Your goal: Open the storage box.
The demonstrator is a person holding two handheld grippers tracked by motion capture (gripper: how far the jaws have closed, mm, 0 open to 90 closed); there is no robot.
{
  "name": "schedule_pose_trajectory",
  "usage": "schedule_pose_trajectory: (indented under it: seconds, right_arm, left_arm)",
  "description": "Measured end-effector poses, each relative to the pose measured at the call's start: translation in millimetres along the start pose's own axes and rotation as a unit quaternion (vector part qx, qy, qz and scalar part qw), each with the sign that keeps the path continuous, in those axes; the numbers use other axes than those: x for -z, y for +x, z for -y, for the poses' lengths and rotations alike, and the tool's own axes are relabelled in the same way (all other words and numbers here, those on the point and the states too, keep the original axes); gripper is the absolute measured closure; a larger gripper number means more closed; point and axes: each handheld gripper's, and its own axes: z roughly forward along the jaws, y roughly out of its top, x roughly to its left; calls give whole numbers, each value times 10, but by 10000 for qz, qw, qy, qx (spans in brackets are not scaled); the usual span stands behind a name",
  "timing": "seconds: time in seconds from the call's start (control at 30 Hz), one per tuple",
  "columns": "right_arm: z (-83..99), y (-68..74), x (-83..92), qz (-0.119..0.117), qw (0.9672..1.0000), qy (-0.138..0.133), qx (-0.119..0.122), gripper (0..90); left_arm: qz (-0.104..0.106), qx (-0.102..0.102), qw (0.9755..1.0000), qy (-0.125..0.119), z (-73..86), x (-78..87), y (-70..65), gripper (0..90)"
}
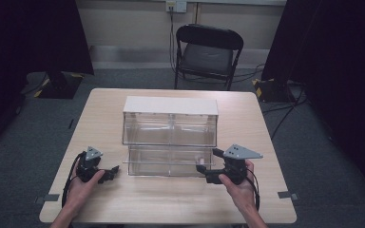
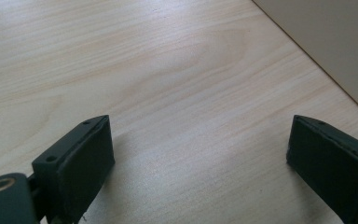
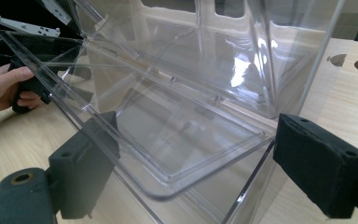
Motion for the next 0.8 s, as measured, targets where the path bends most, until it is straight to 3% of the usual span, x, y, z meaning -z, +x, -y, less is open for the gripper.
schedule_pose_trajectory:
  seconds: [0.8]
  right_arm:
    - [-64, 4, -5, 40, 10000, -67, 30, 136]
  left_arm:
    - [4, 23, 10000, -9, 1, -1, -3, 67]
